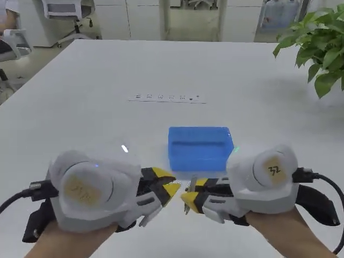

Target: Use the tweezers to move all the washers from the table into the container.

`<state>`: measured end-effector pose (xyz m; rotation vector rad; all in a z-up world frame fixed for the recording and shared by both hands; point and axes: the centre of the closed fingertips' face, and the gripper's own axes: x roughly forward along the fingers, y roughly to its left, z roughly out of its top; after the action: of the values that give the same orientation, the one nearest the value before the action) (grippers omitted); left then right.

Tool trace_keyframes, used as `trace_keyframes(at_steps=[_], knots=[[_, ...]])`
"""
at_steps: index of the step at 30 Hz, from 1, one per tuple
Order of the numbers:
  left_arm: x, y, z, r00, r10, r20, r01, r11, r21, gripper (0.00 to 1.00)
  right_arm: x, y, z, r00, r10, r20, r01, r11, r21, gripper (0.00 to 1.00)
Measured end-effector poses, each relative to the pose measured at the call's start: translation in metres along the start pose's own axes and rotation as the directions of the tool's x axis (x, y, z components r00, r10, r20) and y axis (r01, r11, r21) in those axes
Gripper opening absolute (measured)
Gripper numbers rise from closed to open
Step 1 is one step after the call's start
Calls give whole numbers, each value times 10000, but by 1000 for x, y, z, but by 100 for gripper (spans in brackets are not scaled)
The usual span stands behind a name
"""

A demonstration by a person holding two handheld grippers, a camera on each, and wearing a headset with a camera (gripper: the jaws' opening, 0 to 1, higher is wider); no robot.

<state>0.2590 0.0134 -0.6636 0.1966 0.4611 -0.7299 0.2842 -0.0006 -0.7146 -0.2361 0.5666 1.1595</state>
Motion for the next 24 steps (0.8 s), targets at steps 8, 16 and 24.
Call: trace_keyframes(at_steps=[8, 16, 24], knots=[[-33, 23, -47, 9786, 2038, -277, -2055, 9628, -1755, 50, 12, -29, 9, 9994, -221, 276, 203, 9976, 662, 5], [-45, 44, -67, 9302, 3664, -231, -3660, 9204, -1377, 52, 33, -59, 12, 9959, -798, 422, 742, 9897, 1225, 5], [-42, 50, -75, 9096, 4136, -394, -4154, 9037, -1043, 48, 50, -63, 4, 9952, -971, 94, 953, 9883, 1194, 5]])
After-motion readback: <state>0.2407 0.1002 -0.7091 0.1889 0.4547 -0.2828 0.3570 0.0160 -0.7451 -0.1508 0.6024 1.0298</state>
